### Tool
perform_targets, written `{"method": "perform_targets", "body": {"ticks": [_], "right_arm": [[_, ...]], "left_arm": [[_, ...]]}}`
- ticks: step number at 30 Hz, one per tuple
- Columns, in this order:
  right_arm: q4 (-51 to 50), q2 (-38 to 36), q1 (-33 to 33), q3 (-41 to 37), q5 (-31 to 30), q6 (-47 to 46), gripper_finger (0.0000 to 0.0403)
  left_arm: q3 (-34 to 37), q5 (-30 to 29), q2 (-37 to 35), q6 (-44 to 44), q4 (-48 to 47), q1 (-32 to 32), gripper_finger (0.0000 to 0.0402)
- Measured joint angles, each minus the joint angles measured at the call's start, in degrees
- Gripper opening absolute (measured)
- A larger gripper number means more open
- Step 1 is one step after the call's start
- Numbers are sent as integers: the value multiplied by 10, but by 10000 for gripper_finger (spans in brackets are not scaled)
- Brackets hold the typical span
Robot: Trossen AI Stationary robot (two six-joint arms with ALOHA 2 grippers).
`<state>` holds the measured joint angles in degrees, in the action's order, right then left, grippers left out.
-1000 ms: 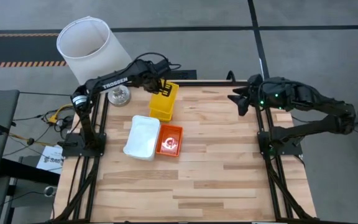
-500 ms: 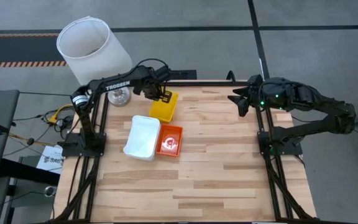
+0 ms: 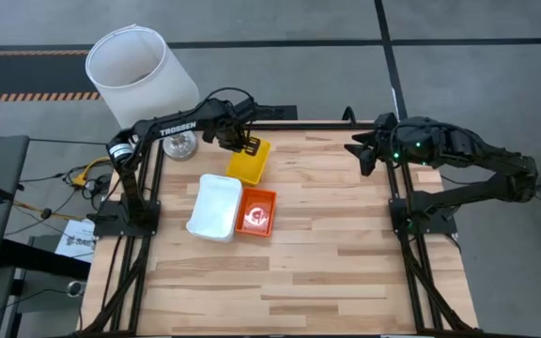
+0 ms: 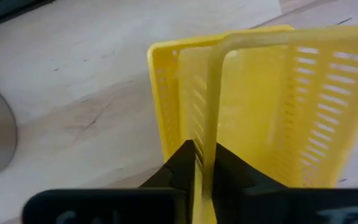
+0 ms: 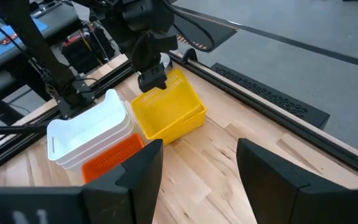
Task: Stack baskets by color
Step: Stack the yellow bin on the left yellow bin
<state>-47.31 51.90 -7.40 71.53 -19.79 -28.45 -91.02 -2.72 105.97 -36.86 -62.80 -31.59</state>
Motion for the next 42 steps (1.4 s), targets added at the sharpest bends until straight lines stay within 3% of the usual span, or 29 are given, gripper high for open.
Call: {"method": "perform_targets", "body": {"ticks": [12,21,29,39,42], "right_arm": [[-4,0,0,0,0,0,225],[-5,0,0,0,1,0,225],[-5,0,0,0,1,0,225],[-5,0,0,0,1,0,225],[-5,0,0,0,1,0,225]], "left_arm": [[0,6,0,-3,-2,0,137],[0,25,0,2,-12,3,164],[-1,-2,0,2,-44,9,136],[0,-26,0,8,-35,14,16],[1,-27,0,8,-28,14,6]]}}
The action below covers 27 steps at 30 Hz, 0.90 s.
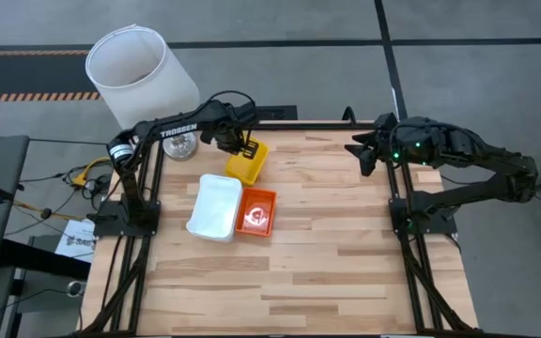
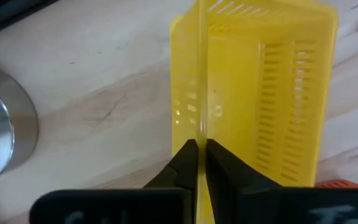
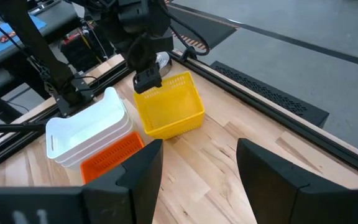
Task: Stack baskets by color
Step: Stack the yellow bin on the left yellow bin
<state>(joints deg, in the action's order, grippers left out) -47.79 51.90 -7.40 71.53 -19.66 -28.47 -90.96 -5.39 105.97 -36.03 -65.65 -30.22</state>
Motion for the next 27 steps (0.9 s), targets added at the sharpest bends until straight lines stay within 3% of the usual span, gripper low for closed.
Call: {"method": "perform_targets", "body": {"ticks": [27], "right_arm": [[-2,0,0,0,0,1,225]], "left_arm": [[-31,53,0,-2,-15,0,0]]}}
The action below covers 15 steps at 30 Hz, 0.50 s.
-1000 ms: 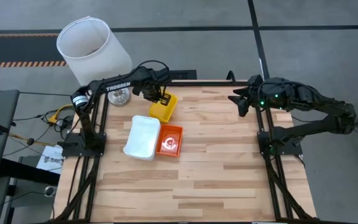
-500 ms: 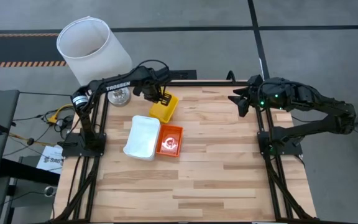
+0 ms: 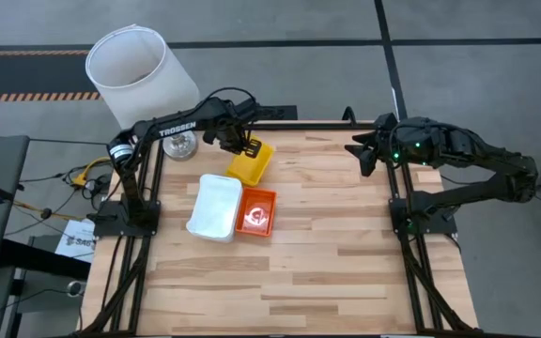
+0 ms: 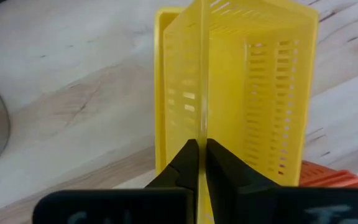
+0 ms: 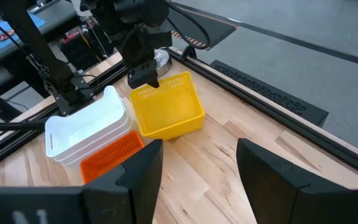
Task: Stack baskets by color
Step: Stack the yellow bin on the left yellow bin
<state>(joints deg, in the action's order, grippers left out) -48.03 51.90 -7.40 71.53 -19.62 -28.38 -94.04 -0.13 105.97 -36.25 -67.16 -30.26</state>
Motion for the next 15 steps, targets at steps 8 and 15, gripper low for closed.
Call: {"method": "perform_targets", "body": {"ticks": [8,15], "right_arm": [[0,0,0,0,0,3,225],[0,0,0,0,0,3,225]], "left_arm": [[0,19,0,3,13,-7,0],[2,44,0,6,42,-23,0]]}}
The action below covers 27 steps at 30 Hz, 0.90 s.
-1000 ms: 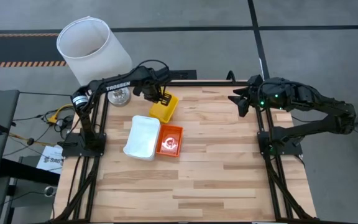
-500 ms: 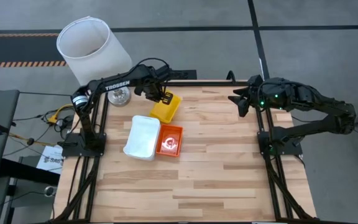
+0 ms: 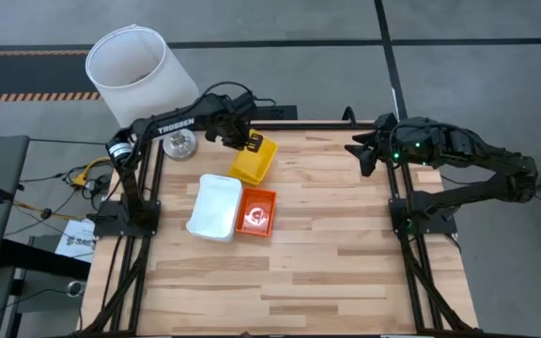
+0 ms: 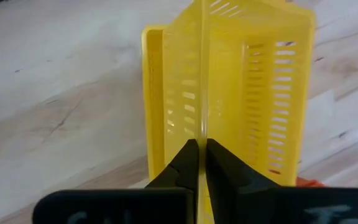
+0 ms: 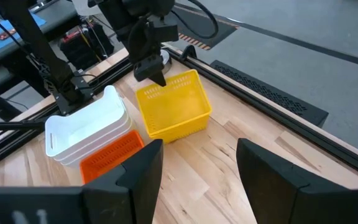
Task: Stack baskets by color
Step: Stack the yellow bin on the left yellow bin
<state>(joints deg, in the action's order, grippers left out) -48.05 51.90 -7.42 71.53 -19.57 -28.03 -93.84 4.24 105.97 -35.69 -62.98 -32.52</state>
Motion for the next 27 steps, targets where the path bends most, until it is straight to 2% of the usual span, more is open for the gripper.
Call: {"method": "perform_targets", "body": {"ticks": [17,23,27], "right_arm": [[0,0,0,0,0,0,225],[0,0,0,0,0,0,225],[0,0,0,0,0,0,225]], "left_arm": [[1,0,16,-4,17,1,6],[1,0,22,-8,20,3,22],[1,0,22,-11,30,5,49]]}}
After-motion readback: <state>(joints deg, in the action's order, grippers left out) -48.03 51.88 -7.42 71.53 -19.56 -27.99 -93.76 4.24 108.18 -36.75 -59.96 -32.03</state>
